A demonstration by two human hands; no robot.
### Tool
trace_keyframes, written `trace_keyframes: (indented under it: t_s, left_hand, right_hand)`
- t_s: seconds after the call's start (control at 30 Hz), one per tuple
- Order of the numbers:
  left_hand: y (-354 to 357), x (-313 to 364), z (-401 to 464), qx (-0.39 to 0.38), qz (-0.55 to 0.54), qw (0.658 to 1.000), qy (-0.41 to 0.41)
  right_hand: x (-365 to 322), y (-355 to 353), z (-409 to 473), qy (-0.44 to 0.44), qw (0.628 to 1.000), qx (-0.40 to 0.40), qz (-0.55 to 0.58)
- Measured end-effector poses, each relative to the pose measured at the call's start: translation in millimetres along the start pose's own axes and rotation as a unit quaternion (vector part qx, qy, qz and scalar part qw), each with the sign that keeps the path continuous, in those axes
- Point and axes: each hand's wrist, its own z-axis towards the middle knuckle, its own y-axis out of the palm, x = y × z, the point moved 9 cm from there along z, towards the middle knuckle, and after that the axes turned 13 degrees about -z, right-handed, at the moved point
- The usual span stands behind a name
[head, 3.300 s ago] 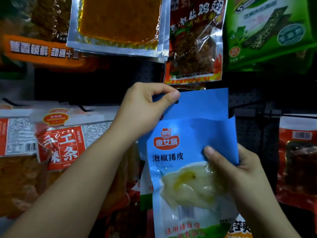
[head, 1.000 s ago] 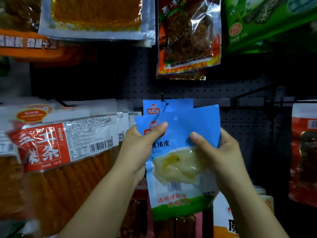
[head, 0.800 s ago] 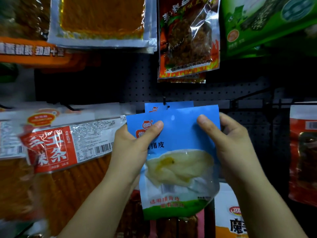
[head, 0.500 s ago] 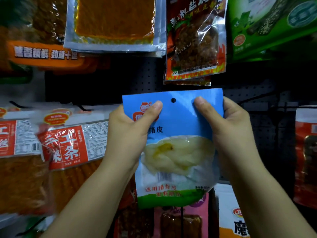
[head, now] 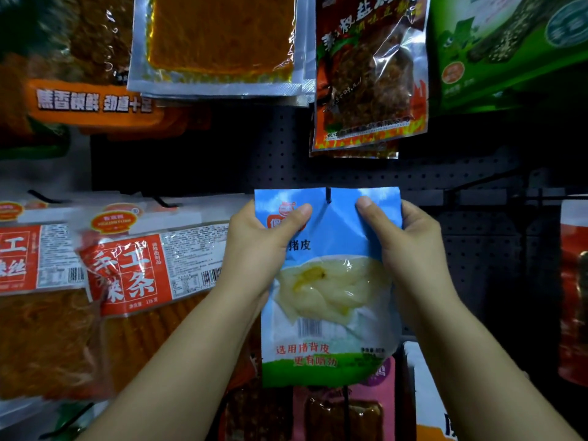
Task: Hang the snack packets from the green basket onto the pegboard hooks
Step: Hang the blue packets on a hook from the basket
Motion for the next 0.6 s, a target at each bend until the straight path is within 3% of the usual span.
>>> trace_keyframes:
  t_s: [0.1, 0.17, 0.43, 0.6]
  left_hand:
    - [-6, -1, -1, 0.014, 0.177, 0.98, 0.089]
    - [-4, -11, -4, 0.003, 0.215, 0.971, 0.104]
    - [4, -59, 31, -0.009, 0.315, 0.947, 0.057]
    - [10, -84, 51, -0.028, 0.373, 0.927, 0.037]
  right_hand:
    - [22, -4, 4, 0.012, 1.0, 0.011, -0.02]
    - [37, -8, 8, 0.007, 0.998, 0.022, -0.06]
    - [58, -8, 47, -0.029, 0.966, 0.052, -0.25]
    - [72, -4, 73, -0.002, 0.937, 0.064, -0.344]
